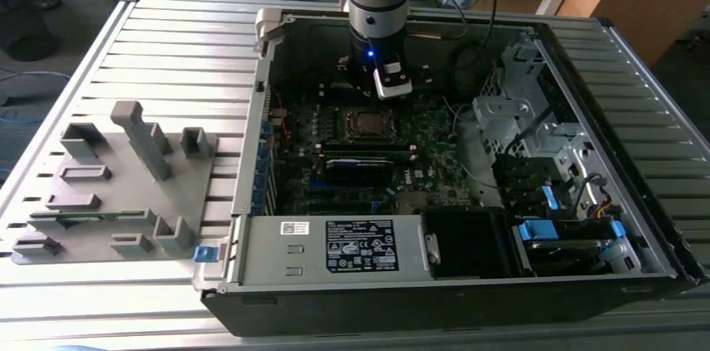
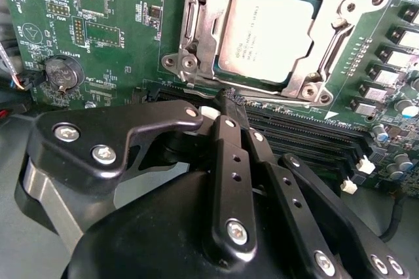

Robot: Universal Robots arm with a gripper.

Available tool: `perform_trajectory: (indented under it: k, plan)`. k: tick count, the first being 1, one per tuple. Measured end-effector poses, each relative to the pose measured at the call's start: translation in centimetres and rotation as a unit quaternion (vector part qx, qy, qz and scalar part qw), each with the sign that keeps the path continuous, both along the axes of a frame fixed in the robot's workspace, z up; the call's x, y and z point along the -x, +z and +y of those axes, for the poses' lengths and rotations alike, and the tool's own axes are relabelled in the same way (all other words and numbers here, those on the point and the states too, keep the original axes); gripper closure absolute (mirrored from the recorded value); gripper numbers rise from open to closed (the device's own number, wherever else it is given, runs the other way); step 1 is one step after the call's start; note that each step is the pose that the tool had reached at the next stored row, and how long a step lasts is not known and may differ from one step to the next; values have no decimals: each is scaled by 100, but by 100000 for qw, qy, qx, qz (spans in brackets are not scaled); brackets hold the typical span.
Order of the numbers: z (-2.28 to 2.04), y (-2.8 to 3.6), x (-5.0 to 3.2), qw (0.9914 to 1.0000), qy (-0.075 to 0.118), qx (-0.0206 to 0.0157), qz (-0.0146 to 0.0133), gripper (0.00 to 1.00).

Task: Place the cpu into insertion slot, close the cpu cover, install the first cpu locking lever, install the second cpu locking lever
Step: 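Install the first cpu locking lever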

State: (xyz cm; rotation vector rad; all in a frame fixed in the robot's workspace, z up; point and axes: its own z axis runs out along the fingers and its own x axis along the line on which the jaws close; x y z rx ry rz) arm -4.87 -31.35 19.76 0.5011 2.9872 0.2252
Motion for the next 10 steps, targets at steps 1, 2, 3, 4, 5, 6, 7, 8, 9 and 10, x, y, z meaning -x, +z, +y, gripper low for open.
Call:
perform_trajectory:
  k: [1,2,3,4,5,6,7,8,9,10]
  plan:
    - [0,0,0,100000,-1,1,0,89]
    - [0,0,0,100000,-4,-2,-1,89]
    - [0,-1,0,100000,-3,-5,-2,89]
    - [0,0,-1,100000,-1,-4,-4,89]
    - [1,1,-1,100000,-2,-8,-5,89]
    - [0,6,-1,100000,-3,-6,-3,89]
    - [1,12,-1,100000,-3,-11,-7,89]
    - [1,17,-1,100000,-3,-11,-8,89]
    - [1,23,-1,100000,-4,-7,-6,89]
    - [2,26,-1,100000,1,-13,-11,89]
